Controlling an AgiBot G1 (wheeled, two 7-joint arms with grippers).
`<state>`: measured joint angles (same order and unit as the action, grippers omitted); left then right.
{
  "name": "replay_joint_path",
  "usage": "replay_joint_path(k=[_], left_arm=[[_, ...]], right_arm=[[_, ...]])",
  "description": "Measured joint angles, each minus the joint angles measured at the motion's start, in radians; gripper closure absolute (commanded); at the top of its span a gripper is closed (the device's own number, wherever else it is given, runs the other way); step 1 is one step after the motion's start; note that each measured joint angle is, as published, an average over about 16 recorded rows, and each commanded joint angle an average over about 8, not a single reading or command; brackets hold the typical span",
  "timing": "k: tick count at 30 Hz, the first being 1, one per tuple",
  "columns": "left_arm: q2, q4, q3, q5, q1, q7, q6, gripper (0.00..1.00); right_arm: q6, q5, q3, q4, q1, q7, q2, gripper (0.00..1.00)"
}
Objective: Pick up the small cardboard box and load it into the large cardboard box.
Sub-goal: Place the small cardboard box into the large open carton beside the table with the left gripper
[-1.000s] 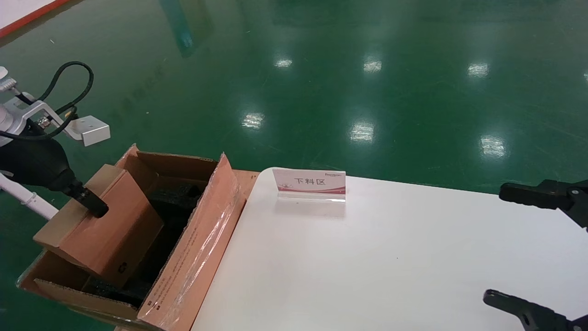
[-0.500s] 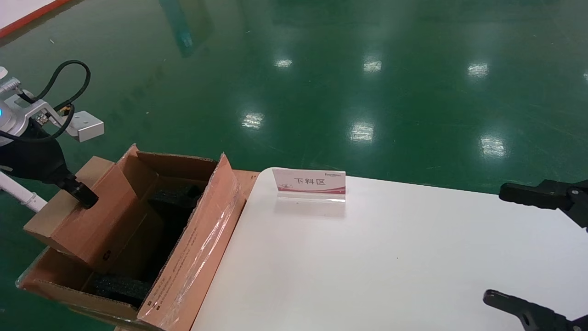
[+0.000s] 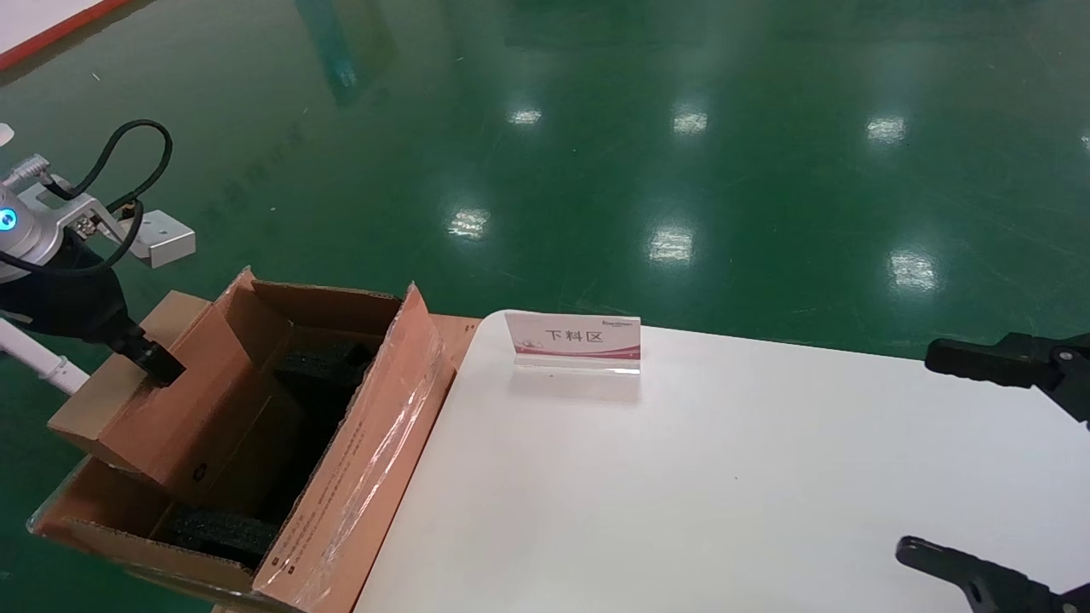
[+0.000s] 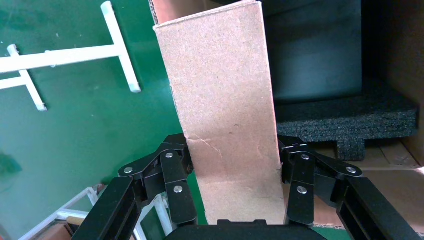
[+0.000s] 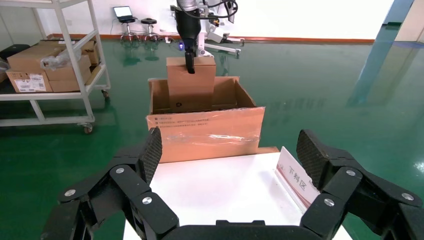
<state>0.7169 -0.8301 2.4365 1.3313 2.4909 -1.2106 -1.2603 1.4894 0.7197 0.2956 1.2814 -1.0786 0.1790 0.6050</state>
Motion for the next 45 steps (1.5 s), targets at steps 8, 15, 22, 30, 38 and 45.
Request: replay_joint_path(k=[8, 15, 22, 30, 38, 45], left_arm=[[0.002, -0.017, 0.006, 0.015, -0.009, -0.027, 0.020, 1.00], [0.007, -0.026, 0.010, 0.025, -0.018, -0.047, 0.035, 1.00], [0.013, -0.028, 0.014, 0.032, -0.032, -0.067, 0.047, 1.00], [0.023, -0.018, 0.019, 0.040, -0.055, -0.088, 0.065, 1.00], [0.034, 0.001, 0.021, 0.044, -0.086, -0.104, 0.084, 1.00], [0.047, 0.023, 0.021, 0.040, -0.119, -0.113, 0.099, 1.00]], right_arm=[[0.000, 0.000, 0.000, 0.000, 0.000, 0.000, 0.000, 0.00], [0.000, -0.001, 0.001, 0.000, 0.000, 0.000, 0.000, 0.00], [-0.001, -0.001, 0.001, 0.000, 0.000, -0.001, 0.000, 0.00], [-0.001, -0.001, 0.002, 0.000, 0.000, -0.001, -0.001, 0.00], [-0.001, -0.001, 0.002, 0.000, 0.000, -0.001, -0.001, 0.00], [-0.001, -0.002, 0.002, 0.000, -0.001, -0.001, -0.001, 0.00]])
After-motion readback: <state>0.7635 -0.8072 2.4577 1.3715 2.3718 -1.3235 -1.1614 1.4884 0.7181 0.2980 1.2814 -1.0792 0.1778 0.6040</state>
